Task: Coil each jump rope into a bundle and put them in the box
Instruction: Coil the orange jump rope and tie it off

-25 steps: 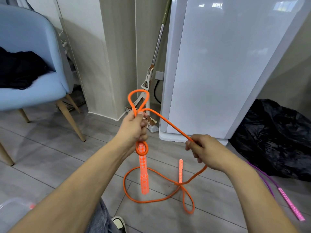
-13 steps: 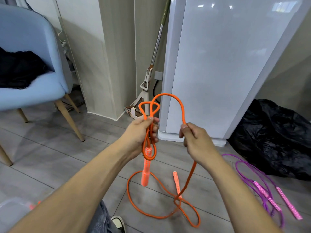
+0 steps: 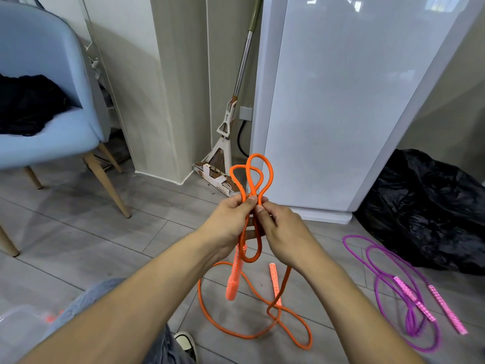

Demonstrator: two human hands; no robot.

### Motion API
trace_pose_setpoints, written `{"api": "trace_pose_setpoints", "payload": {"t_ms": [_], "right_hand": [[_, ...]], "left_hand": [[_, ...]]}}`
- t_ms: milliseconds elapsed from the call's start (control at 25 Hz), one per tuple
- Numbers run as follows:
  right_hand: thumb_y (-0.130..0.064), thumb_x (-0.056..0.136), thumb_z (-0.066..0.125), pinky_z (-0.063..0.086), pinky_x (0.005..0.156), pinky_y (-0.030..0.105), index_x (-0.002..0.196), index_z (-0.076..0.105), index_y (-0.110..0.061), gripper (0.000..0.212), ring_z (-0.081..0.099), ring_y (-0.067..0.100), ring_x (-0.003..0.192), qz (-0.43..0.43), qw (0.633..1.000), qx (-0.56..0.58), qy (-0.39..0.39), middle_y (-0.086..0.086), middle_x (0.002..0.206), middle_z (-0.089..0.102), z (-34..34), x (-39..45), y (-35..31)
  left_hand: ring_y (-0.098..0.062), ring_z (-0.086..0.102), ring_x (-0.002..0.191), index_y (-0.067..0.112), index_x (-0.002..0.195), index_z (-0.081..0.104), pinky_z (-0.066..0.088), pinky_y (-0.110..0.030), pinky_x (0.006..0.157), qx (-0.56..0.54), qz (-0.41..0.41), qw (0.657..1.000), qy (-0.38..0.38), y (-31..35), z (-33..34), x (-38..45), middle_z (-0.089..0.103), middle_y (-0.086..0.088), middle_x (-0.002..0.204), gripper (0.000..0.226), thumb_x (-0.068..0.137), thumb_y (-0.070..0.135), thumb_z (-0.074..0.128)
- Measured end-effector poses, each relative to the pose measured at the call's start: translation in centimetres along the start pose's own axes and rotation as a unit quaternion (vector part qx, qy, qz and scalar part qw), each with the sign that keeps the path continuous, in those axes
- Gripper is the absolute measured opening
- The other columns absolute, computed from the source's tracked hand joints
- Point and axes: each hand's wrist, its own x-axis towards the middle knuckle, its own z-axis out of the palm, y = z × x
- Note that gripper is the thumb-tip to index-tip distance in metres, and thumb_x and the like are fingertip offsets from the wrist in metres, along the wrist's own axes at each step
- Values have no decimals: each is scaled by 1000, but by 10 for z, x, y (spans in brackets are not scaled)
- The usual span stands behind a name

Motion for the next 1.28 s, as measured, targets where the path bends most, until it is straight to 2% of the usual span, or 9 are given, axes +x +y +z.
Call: {"api": "trace_pose_setpoints", "payload": {"t_ms": [200,480,640,720,800,920,1080,1160,1280], "right_hand": [[-38,107,35,50,71,28,99,60,-26,29,61,12,86,-17,999,-40,-17,-9,94,59,-5,0,1],[-41,105,36,53,79,43,106,61,-29,28,64,20,91,-41,997,-69,-19,-2,100,67,-2,-2,2],[-35,106,40,41,60,35,79,56,-18,35,46,12,49,14,992,50,-112,-10,52,46,-9,0,5],[-32,107,41,37,56,33,78,54,-12,38,41,16,42,56,975,120,-176,-5,49,36,-21,-2,9],[-32,107,44,38,54,28,79,55,-9,37,42,19,45,81,962,127,-228,3,54,32,-39,-6,16],[-35,102,52,39,56,26,80,59,-8,36,44,20,50,126,959,77,-241,3,54,35,-72,-9,39],[-40,97,60,36,54,26,72,65,-12,38,45,16,48,157,984,-57,-58,-2,54,46,-103,-7,68],[-39,99,56,33,56,27,74,68,-19,34,43,7,48,108,992,-66,26,-6,57,49,-105,-5,66],[-34,101,53,30,52,22,82,69,-19,29,39,2,42,44,998,31,-20,-10,48,45,-87,-2,42]], "left_hand": [[-29,67,110,1,122,63,58,-35,73,-21,-14,999,-33,4,-3,2,70,-15,119,33,105,23,43],[-29,69,101,4,109,54,58,-36,74,1,21,999,-30,4,-3,3,72,-21,109,20,106,16,38],[-31,72,70,3,93,49,62,-43,68,-210,58,975,37,25,-19,17,69,-15,74,21,105,8,33],[-19,58,47,8,83,46,59,-32,55,-285,64,954,68,35,-37,29,52,-4,56,26,104,7,32],[-8,38,34,12,78,43,40,-16,38,-311,61,942,106,41,-55,38,42,3,47,28,103,7,32],[-4,26,31,15,78,41,21,-15,32,-260,88,945,180,48,-74,41,38,6,47,28,102,6,31],[-3,27,31,19,83,41,21,-12,36,-69,151,945,282,51,-78,39,38,2,61,24,103,10,32],[-4,30,33,19,86,44,25,-15,38,31,165,950,264,45,-72,38,43,1,65,21,103,14,33],[-8,29,37,15,93,48,26,-17,39,84,149,975,145,35,-53,28,56,-2,73,18,105,16,35]]}}
